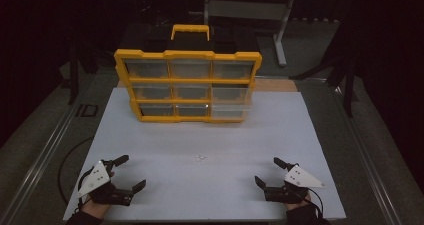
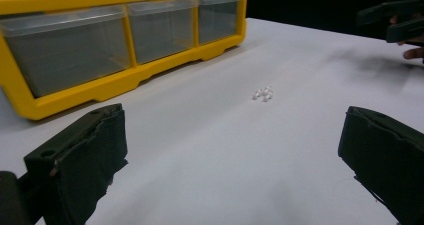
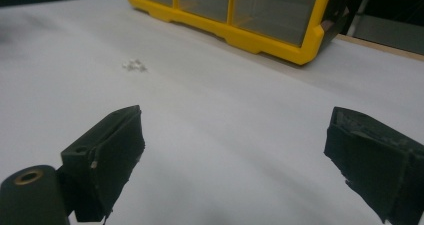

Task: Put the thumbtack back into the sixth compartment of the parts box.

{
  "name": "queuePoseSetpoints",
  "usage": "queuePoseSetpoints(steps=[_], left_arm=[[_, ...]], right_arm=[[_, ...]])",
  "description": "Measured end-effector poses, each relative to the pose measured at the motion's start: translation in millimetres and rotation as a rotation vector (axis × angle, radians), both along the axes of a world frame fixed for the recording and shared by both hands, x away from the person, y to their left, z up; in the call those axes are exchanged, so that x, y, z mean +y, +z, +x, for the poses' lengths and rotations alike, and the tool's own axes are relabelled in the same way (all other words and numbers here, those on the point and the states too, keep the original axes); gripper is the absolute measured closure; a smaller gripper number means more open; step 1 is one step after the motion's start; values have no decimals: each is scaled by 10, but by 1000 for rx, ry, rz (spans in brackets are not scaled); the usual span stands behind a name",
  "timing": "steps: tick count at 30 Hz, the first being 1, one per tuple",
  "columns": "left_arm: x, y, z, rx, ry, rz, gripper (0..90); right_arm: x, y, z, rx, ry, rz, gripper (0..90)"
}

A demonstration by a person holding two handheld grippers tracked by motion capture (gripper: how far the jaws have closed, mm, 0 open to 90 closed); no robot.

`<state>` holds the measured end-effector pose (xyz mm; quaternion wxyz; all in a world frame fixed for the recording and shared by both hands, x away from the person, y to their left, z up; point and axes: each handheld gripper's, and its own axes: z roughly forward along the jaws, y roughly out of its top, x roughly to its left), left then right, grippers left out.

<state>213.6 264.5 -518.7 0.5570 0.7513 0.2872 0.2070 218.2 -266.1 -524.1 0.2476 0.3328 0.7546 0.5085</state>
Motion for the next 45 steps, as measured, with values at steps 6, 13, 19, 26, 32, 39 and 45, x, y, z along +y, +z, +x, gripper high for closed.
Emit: queuePoseSetpoints(steps=[6, 13, 19, 26, 32, 39, 45], left_arm=[[11, -7, 6, 13, 4, -4, 2], [11, 3, 16, 35, -5, -12, 2], [6, 53, 21, 33, -12, -17, 2], [-7, 179, 55, 52, -17, -17, 2], [-83, 302, 123, 42, -45, -32, 2], [-216, 466, 222, 41, -92, -22, 2], [-368, 631, 327, 35, -140, -11, 2]], right_arm=[[-20, -14, -11, -10, -26, -14, 87], [-33, -3, -21, -10, -34, -17, 87], [-26, 16, -35, -20, -35, -24, 87], [-17, 10, -34, -20, -44, -38, 87], [-21, 14, -33, -23, -47, -35, 87], [-34, 19, -31, -24, -52, -29, 87], [-37, 28, -36, -31, -52, -24, 87]])
